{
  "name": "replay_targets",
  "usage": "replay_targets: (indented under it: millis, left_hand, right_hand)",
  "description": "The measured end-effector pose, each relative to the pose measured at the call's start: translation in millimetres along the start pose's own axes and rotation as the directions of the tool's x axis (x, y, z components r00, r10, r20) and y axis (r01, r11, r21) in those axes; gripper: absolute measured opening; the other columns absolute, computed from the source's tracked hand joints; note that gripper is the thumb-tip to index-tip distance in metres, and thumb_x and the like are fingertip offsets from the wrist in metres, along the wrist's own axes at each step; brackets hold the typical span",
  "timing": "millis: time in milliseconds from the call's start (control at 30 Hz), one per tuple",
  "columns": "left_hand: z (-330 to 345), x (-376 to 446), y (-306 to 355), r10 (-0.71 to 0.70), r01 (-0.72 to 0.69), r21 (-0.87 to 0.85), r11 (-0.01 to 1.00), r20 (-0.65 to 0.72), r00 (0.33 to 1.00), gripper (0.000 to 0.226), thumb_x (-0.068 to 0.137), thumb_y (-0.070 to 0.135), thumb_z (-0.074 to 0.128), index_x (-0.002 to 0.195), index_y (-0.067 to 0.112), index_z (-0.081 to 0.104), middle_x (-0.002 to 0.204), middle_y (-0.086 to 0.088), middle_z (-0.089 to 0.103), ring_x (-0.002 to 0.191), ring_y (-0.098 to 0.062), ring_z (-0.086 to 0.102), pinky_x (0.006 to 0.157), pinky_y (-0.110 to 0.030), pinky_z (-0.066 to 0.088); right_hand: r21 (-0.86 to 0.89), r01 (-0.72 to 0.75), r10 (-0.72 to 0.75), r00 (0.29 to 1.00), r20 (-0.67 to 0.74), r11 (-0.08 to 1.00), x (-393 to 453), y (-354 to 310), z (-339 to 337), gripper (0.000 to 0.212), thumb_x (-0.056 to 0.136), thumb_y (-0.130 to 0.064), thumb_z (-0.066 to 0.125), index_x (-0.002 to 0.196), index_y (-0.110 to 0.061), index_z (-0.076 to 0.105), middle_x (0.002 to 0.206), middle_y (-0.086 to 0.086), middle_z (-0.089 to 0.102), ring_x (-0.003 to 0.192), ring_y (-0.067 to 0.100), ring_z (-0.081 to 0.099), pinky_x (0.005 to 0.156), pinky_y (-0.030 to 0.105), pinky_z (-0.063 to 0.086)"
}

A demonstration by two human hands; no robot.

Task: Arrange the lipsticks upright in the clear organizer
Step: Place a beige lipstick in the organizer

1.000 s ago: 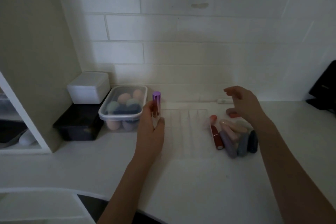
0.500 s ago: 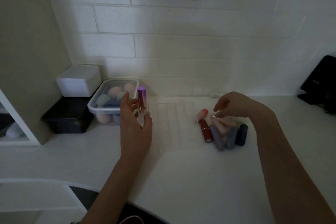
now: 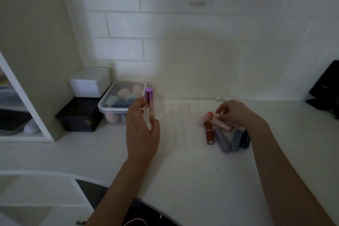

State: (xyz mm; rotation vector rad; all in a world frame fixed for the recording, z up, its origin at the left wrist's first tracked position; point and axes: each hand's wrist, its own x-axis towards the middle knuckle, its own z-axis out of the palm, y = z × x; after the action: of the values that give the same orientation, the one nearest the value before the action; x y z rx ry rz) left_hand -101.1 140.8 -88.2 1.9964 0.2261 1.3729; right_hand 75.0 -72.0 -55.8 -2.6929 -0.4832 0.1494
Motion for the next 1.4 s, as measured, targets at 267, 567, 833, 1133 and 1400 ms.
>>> replay_targets:
  millis: [267, 567, 833, 1133, 1400]
  left_hand:
    - [-3, -7, 20, 0.409, -0.407, 0.045, 0.912, -0.135, 0.902, 0.033, 0.076, -0.004, 0.051, 0.108, 0.003, 0.047, 0.104, -0.023, 0.052, 0.1, -0.026, 0.047, 0.097, -0.017, 0.032]
    - [31, -6, 30, 0.288, -0.296, 0.032, 0.955, 0.164, 0.944, 0.05, 0.085, 0.03, 0.053, 0.128, 0.011, 0.038, 0.126, -0.006, 0.039, 0.11, -0.017, 0.045, 0.087, -0.02, 0.044]
    - [12, -8, 29, 0.045, -0.046, -0.219, 0.975, -0.009, 0.999, 0.033, 0.093, 0.026, 0.043, 0.125, 0.018, 0.045, 0.112, -0.01, 0.063, 0.086, 0.003, 0.063, 0.076, -0.007, 0.045]
    - [5, -1, 32, -0.168, 0.144, -0.268, 0.953, -0.07, 0.983, 0.024, 0.094, 0.013, 0.05, 0.116, 0.023, 0.053, 0.093, 0.018, 0.061, 0.079, 0.013, 0.058, 0.063, -0.002, 0.041]
    - [2, 0, 21, -0.148, 0.125, -0.124, 0.984, -0.193, 0.97, 0.019, 0.091, 0.017, 0.047, 0.1, 0.017, 0.064, 0.095, 0.01, 0.06, 0.092, -0.003, 0.052, 0.083, -0.009, 0.037]
  right_hand:
    - [0.258, 0.191, -0.12, 0.956, -0.268, 0.947, -9, -28, -16, 0.014, 0.096, -0.023, 0.052, 0.104, -0.022, 0.064, 0.097, 0.006, 0.059, 0.075, 0.017, 0.055, 0.057, 0.022, 0.041]
    - [0.733, 0.371, -0.277, 0.927, -0.254, 0.57, -49, -101, -35, 0.014, 0.083, -0.008, 0.07, 0.092, -0.004, 0.059, 0.081, 0.014, 0.064, 0.074, 0.026, 0.072, 0.067, 0.037, 0.062]
    - [0.894, 0.201, -0.434, 0.901, -0.008, 0.401, -55, -119, -14, 0.018, 0.089, -0.004, 0.06, 0.077, -0.007, 0.046, 0.072, 0.008, 0.06, 0.057, 0.018, 0.061, 0.046, 0.025, 0.053]
    - [0.791, 0.274, -0.676, 0.701, 0.225, 0.547, -58, -125, -2, 0.062, 0.085, 0.005, 0.063, 0.128, -0.036, 0.048, 0.095, 0.017, 0.065, 0.088, 0.032, 0.071, 0.078, 0.039, 0.059]
    - [0.797, 0.438, -0.443, 0.863, -0.242, 0.416, -48, -133, 11, 0.036, 0.092, 0.003, 0.052, 0.121, -0.02, 0.053, 0.096, 0.016, 0.061, 0.087, 0.026, 0.068, 0.075, 0.032, 0.061]
